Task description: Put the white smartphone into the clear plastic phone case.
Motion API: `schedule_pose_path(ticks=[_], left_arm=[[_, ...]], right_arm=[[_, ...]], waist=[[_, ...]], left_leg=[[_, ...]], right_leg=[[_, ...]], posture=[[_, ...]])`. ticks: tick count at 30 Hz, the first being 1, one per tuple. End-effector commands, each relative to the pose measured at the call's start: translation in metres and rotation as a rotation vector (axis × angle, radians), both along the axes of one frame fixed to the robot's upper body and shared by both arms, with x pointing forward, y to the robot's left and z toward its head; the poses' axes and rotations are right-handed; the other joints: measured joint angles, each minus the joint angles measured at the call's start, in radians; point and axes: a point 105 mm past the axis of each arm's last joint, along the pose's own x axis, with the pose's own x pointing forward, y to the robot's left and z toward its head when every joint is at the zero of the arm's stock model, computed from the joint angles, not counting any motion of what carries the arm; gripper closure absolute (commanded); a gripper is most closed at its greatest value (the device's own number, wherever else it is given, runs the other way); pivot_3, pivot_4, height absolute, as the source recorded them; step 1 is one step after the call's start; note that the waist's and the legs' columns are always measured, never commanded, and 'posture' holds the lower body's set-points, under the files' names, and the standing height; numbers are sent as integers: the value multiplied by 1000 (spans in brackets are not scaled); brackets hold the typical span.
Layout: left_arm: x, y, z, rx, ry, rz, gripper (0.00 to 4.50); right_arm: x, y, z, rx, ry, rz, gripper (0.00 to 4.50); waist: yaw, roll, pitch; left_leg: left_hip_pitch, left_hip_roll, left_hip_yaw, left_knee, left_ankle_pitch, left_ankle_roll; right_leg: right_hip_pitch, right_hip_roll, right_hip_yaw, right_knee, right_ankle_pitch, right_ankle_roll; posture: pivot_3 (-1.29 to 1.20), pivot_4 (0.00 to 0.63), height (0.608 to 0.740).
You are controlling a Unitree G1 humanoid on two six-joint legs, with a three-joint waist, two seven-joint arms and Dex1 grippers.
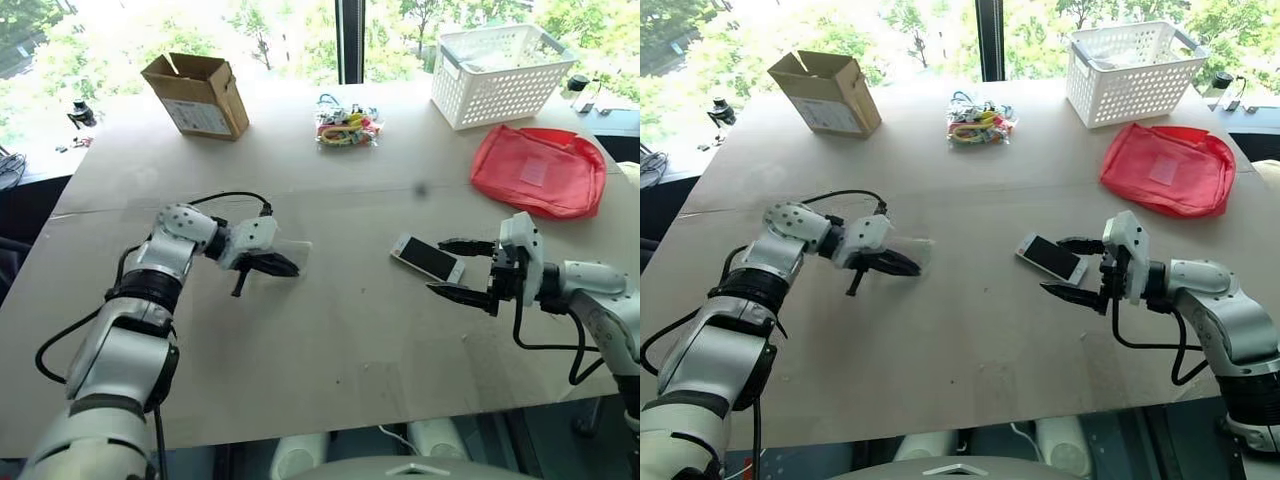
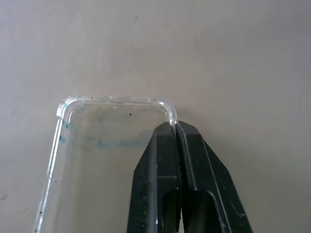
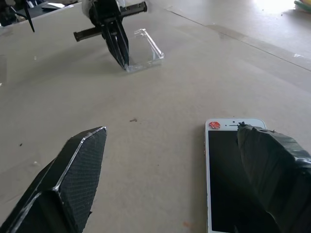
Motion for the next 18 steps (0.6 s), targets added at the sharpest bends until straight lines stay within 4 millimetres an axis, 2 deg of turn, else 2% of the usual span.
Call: schedule_pose_path(ticks=[1, 5, 9, 14, 18], left_arm=[[-1, -19, 19, -88, -1, 92, 4471], [-24, -53, 14, -151, 70, 168, 4471], [-33, -80, 9, -193, 95, 228, 4471], [-40, -108, -1, -176, 69, 174, 4471], [-59, -123, -10, -131, 120, 50, 4471]], right_arm=[[-1, 5, 11, 8, -54, 28, 0], [-1, 5, 10, 5, -52, 32, 0], [-1, 5, 10, 3, -51, 34, 0], [-2, 3, 5, -26, -55, 31, 0], [-2, 1, 3, -51, -63, 30, 0]], waist=[[0, 0, 0], [-1, 0, 0], [1, -1, 0], [4, -1, 0], [3, -1, 0]], left_leg=[[0, 0, -1, 0, 0, 0], [1, 1, -1, 0, 0, 0], [1, 0, -1, 0, 0, 0], [2, -1, 0, 0, 0, 0], [2, -1, 1, 0, 0, 0]], right_leg=[[0, 0, 0, 0, 0, 0], [0, 0, 0, 0, 0, 0], [0, 0, 0, 1, 0, 0], [1, 0, 0, 2, 0, 0], [1, 0, 1, 2, 0, 0]], posture=[[0, 150, 740], [0, 150, 740], [0, 150, 740], [0, 150, 740], [0, 150, 740]])
